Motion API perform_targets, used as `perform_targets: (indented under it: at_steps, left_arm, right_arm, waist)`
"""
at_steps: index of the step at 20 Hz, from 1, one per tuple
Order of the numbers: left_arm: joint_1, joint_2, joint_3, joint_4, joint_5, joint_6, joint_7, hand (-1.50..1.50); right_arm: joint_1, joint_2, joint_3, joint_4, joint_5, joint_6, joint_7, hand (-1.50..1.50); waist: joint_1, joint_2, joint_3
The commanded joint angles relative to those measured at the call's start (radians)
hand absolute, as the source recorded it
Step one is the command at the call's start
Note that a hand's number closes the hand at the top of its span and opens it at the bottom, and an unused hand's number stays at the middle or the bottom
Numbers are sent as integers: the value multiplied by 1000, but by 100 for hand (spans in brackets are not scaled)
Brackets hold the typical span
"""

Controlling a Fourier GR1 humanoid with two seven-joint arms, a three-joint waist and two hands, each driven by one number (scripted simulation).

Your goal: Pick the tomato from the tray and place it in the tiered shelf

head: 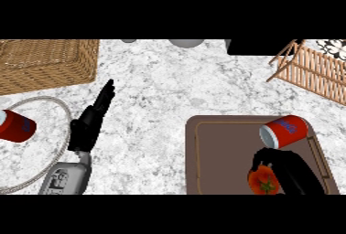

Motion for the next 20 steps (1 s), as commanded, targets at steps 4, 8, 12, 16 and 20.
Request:
perform_targets:
  at_steps: [4,8,12,16,20]
  left_arm:
    - [4,10,-5,-20,8,-22,4,0]
    - [-35,9,4,20,14,-29,4,0]
    - [27,12,4,8,11,-26,-29,0]
    - [25,-18,-16,-21,-16,15,-1,0]
    - [24,6,11,-28,1,-4,3,0]
  right_arm:
    - [-179,145,-109,85,-133,46,567,150]
    - [-399,147,-89,116,-247,-31,784,150]
    - [-493,148,-125,106,-348,-242,813,150]
    - [-531,149,-86,-90,-301,-242,921,150]
    - [-648,149,-99,-177,-206,-200,1092,150]
  waist:
    - [31,9,4]
    - [15,4,5]
    - [17,1,5]
    - [-4,-5,4]
    - [-5,-4,4]
